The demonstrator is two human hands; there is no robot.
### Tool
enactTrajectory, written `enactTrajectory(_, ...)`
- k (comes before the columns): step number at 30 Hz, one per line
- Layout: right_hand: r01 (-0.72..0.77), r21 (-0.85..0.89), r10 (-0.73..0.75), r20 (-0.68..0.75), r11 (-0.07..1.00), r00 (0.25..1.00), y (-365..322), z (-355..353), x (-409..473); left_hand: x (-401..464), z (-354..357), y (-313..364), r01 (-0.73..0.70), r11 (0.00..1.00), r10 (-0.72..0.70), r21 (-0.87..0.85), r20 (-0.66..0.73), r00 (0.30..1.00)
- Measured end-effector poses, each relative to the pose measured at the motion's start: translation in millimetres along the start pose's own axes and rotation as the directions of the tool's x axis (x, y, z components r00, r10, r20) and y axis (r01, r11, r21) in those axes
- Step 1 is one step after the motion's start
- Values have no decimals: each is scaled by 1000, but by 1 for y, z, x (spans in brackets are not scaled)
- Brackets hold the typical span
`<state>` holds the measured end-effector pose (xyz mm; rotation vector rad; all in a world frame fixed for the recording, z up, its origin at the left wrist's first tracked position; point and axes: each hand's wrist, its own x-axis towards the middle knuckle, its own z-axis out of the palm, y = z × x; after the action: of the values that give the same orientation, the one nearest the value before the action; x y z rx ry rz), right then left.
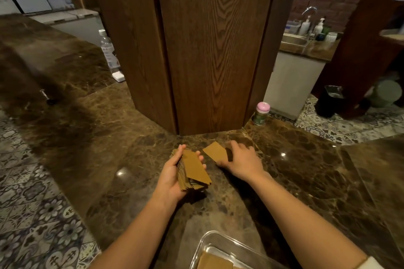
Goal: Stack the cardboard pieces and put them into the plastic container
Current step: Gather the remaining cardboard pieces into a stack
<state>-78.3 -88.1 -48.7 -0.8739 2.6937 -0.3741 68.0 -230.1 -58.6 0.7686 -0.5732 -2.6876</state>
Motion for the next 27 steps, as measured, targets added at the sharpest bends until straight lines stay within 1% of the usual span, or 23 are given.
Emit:
enactTrajectory(2, -6, -30, 6, 4, 1000, 1000, -1, 7, 4, 0, -2, 1, 29, 999, -27, -29, 45, 999)
enactTrajectory(4, 62, -58, -64, -34, 996, 997, -4, 11, 5, 0, -1, 1, 29, 999, -26, -43, 71, 997)
enactTrajectory(6, 133, -183, -141, -30, 974, 990, -9, 7, 2, 0, 1, 0, 29, 998, -26, -48, 50, 998)
enactTrajectory(7, 148, -211, -154, -12, 966, 988, -11, 4, 0, 1, 2, 0, 29, 999, -28, -45, 22, 999)
enactTrajectory(8, 143, -188, -148, -17, 972, 989, -12, 2, -2, 2, 1, 1, 31, 999, -32, -34, -9, 999)
enactTrajectory(9, 96, -85, -101, -46, 992, 994, -13, -2, -3, 3, 1, 1, 33, 999, -34, -21, -38, 999)
enactTrajectory(10, 23, 132, -13, -79, 991, 997, -15, -7, -6, 5, 1, 1, 26, 1000, -26, -11, -59, 998)
enactTrajectory(11, -81, 441, 124, -69, 894, 990, -19, -13, -9, 5, 2, 0, 13, 1000, -13, -6, -68, 998)
enactTrajectory(12, -187, 715, 227, 41, 674, 973, -23, -18, -13, 6, 3, -1, -2, 1000, 2, 1, -69, 998)
enactTrajectory(13, -274, 862, 247, 181, 425, 952, -28, -22, -20, 7, 5, -2, -17, 1000, 17, 13, -63, 998)
enactTrajectory(14, -310, 910, 209, 258, 275, 943, -32, -25, -27, 6, 8, -4, -20, 999, 21, 27, -49, 999)
enactTrajectory(15, -318, 912, 161, 283, 260, 945, -35, -26, -33, 4, 11, -5, -11, 999, 12, 31, -26, 1000)
enactTrajectory(16, -301, 898, 127, 274, 321, 953, -37, -25, -40, 2, 16, -7, 1, 1000, -1, 29, 2, 1000)
enactTrajectory(17, -262, 878, 113, 236, 400, 965, -40, -23, -47, -2, 20, -8, 11, 999, -12, 33, 31, 999)
enactTrajectory(20, -79, 764, 67, 47, 640, 997, -44, -19, -63, -12, 29, -12, 42, 997, -49, 61, 101, 994)
enactTrajectory(21, -12, 698, 34, -17, 716, 999, -45, -20, -67, -16, 31, -12, 59, 997, -65, 56, 122, 990)
enactTrajectory(23, 84, 502, -5, -158, 861, 987, -46, -26, -78, -26, 31, -10, 69, 995, -79, 76, 147, 986)
enactTrajectory(24, 131, 418, -49, -202, 899, 978, -45, -32, -83, -32, 31, -8, 69, 991, -86, 112, 154, 984)
enactTrajectory(25, 198, 378, -134, -190, 904, 973, -43, -39, -88, -37, 30, -7, 72, 986, -95, 151, 153, 984)
enactTrajectory(26, 286, 376, -252, -138, 881, 958, -40, -46, -92, -41, 31, -7, 75, 981, -103, 181, 150, 983)
enactTrajectory(27, 376, 366, -379, -67, 851, 923, -39, -52, -95, -45, 32, -8, 77, 975, -111, 209, 157, 981)
